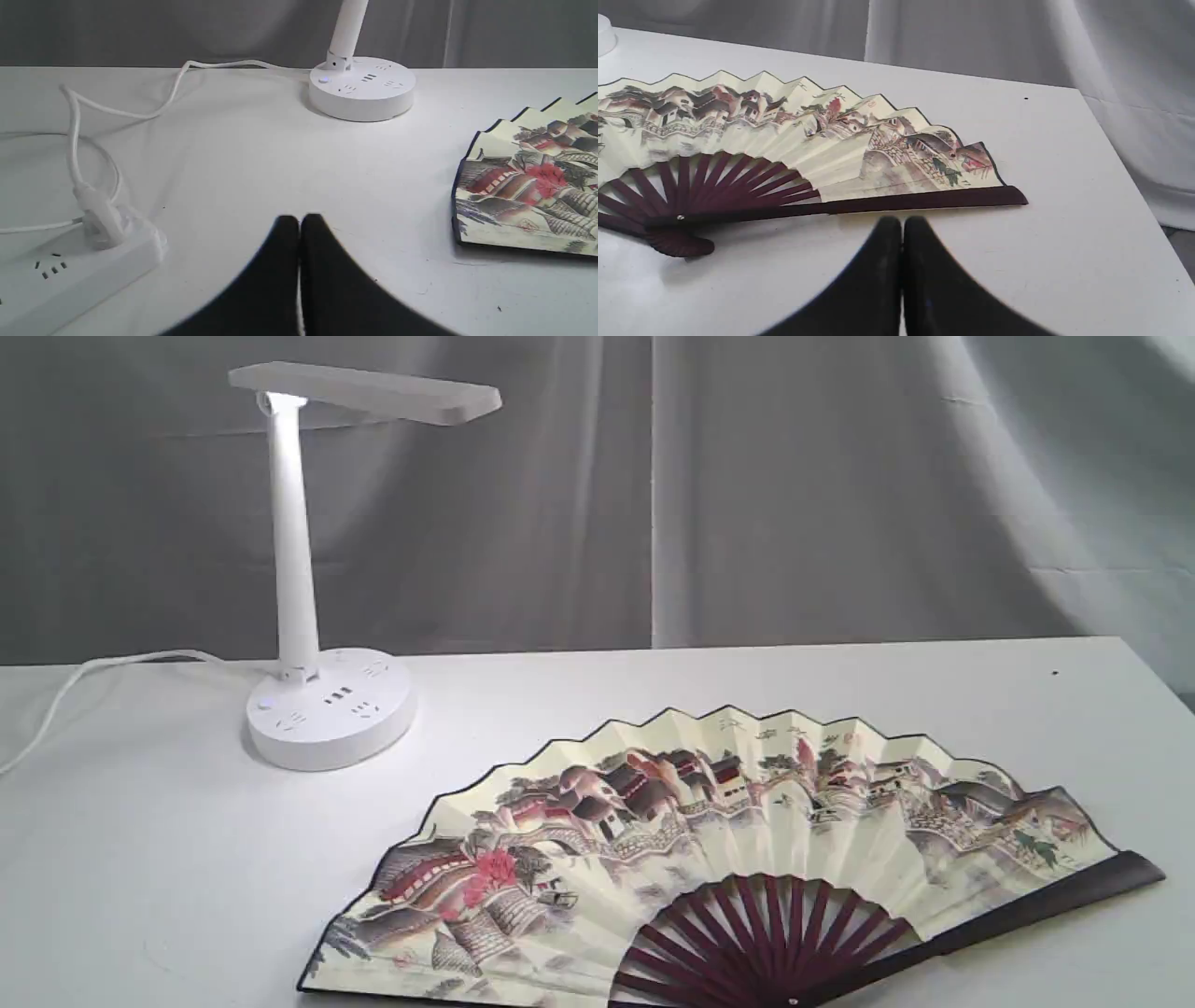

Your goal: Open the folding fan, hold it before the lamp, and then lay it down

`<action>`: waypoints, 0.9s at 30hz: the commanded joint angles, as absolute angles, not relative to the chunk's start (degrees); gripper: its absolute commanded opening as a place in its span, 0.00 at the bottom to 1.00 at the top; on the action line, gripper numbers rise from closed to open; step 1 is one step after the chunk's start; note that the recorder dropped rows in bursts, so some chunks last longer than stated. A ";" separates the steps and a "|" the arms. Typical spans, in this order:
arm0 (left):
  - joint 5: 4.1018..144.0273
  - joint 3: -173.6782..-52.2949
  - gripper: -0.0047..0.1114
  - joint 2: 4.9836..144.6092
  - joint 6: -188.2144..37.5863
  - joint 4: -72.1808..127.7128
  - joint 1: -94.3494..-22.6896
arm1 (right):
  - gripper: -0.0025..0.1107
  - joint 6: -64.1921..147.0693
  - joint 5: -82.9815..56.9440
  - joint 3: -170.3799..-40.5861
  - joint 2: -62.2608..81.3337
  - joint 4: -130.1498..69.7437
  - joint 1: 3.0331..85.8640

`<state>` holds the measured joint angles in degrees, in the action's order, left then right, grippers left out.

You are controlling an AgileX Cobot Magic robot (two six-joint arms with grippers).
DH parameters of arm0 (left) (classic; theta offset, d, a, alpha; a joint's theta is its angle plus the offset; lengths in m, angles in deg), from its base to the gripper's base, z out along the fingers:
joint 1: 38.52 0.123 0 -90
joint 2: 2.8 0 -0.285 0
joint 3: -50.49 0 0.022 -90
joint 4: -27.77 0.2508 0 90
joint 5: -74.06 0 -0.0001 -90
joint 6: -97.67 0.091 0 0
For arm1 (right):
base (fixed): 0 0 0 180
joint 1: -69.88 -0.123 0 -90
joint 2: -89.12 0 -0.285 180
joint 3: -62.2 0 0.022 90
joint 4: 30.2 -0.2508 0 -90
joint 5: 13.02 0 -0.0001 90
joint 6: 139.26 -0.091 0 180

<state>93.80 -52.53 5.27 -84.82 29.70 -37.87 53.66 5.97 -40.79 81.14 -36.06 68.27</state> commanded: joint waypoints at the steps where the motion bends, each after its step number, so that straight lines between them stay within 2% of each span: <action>1: 93.13 -52.29 0.04 4.98 -84.85 29.59 -37.74 | 0.02 54.00 6.05 -40.59 81.33 -36.79 68.65; 27: 93.13 -52.29 0.04 4.98 -84.85 29.59 -37.74 | 0.02 54.00 6.05 -40.59 81.33 -37.37 68.65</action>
